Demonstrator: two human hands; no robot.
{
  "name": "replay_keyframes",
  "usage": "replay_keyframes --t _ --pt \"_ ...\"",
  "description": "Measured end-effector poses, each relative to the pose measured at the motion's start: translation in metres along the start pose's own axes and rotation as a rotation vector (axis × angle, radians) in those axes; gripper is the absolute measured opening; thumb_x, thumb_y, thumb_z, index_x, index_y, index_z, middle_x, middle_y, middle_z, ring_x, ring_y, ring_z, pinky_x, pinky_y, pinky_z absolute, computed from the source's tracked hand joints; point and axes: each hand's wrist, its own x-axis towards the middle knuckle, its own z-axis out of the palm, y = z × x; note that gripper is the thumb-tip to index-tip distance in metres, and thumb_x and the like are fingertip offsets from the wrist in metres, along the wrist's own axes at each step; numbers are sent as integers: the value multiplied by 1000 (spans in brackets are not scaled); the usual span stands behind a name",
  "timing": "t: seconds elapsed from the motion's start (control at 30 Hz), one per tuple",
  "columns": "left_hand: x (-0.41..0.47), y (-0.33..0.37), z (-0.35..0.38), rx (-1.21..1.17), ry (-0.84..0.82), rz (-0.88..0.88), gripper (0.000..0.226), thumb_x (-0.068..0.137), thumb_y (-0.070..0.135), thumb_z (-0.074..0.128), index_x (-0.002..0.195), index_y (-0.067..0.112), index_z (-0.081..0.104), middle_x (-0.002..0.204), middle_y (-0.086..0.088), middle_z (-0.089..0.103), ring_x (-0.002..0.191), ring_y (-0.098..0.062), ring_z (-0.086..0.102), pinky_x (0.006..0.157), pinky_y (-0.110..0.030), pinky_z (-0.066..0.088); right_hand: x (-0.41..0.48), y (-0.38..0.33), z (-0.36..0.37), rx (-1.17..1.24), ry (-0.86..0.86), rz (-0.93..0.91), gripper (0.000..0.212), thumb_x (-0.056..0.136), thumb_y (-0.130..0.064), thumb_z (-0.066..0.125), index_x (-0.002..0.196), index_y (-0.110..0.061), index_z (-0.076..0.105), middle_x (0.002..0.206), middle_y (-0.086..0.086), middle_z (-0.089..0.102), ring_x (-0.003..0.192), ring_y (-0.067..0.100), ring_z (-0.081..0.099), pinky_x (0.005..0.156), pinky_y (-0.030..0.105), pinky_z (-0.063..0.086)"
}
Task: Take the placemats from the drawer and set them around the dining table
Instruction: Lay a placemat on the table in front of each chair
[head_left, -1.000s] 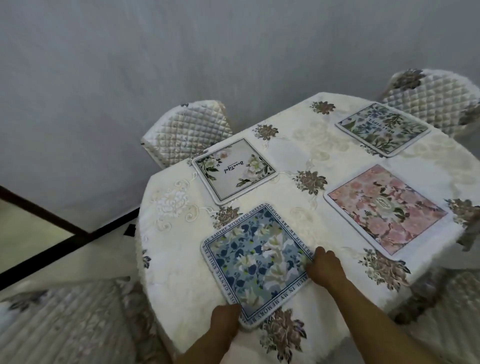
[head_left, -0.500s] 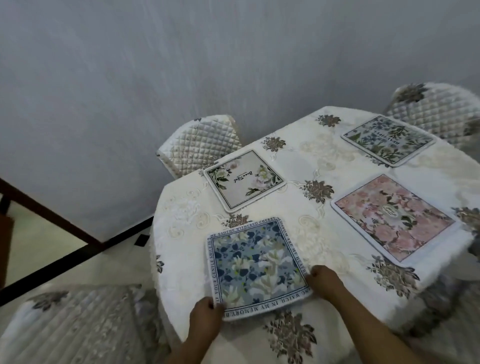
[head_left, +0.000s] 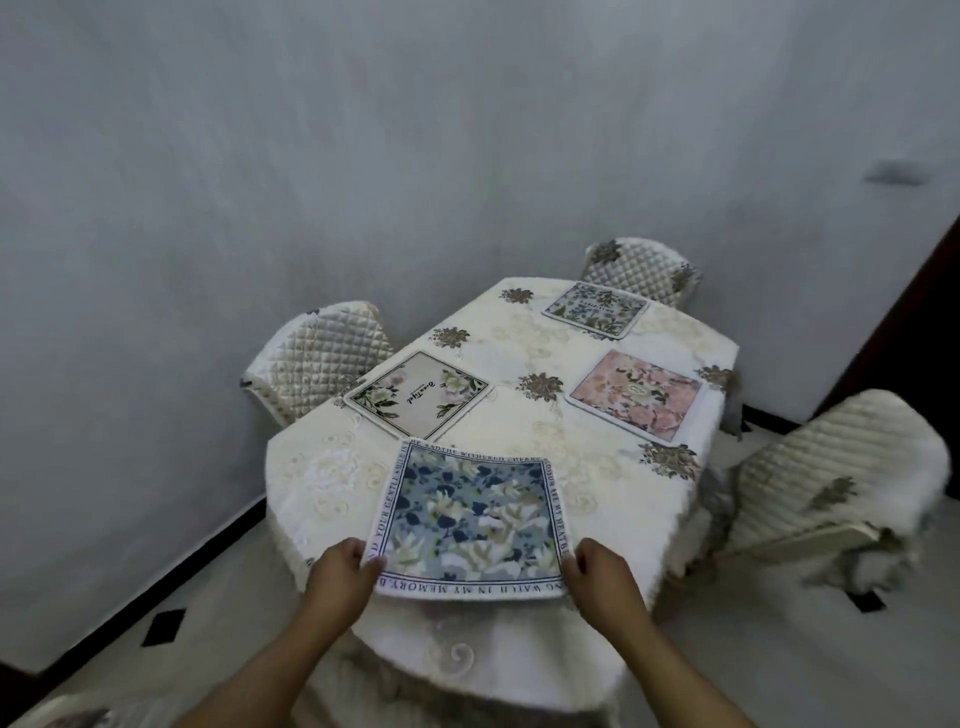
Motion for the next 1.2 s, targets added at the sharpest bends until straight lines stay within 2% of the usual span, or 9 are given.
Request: replay_keyframes --t 0.2,0.33,0.43,0.63,0.73,0.87,1.03,1.13,1.2 --pt "-37 -3 -35 0 10 81 28 86 24 68 67 23 48 61 7 50 60 -16 48 51 -28 29 -59 -27 -15 -2 114 -14 31 92 -29 48 66 -20 34 62 1 48 68 29 54 61 38 38" --pt "-60 -10 -49 -23 52 102 33 84 20 70 61 24 46 55 10 47 53 -10 46 48 -24 28 -83 -31 -14 16 137 -63 30 93 -28 46 66 -22 34 66 2 48 67 27 50 62 40 40" --pt "-76 -18 -57 -5 57 142 40 83 17 71 57 24 42 52 10 42 51 -8 42 47 -24 26 -106 -35 -7 21 159 -70 21 88 -33 43 71 -21 41 73 5 54 72 29 53 62 41 43" --pt "-90 -46 -75 27 22 155 29 84 21 70 64 20 50 57 6 49 55 -13 48 49 -27 29 -161 -59 12 31 206 24 32 90 -29 47 64 -23 29 59 1 36 56 19 36 48 30 20" --pt "-81 -63 -86 10 -5 161 25 85 22 69 67 18 52 59 5 52 56 -11 49 49 -27 29 -168 -79 25 -5 210 41 32 90 -30 47 64 -22 29 59 2 37 59 22 40 48 30 22" --pt "-48 -92 -103 4 -65 172 19 86 23 67 75 12 57 67 0 59 60 -12 52 50 -25 30 -163 -117 52 -6 253 100 30 89 -30 49 65 -19 34 60 3 44 66 27 53 58 39 38" --pt "22 -131 -117 13 -193 222 21 88 26 65 73 15 55 70 1 59 64 -12 54 56 -29 37 -150 -161 100 -45 280 251 28 90 -31 47 67 -19 36 63 0 47 67 24 54 58 35 38" --pt "55 -142 -119 57 -236 268 22 88 27 64 74 16 52 68 5 54 60 -4 48 48 -21 30 -141 -175 124 -50 301 318 26 90 -32 47 69 -19 39 68 2 55 72 25 57 62 36 43" --pt "71 -148 -114 81 -266 277 24 89 28 63 73 17 48 68 5 51 58 -5 44 49 -23 28 -137 -179 139 -51 307 359 24 91 -33 46 73 -18 43 74 3 59 74 25 58 64 35 43"
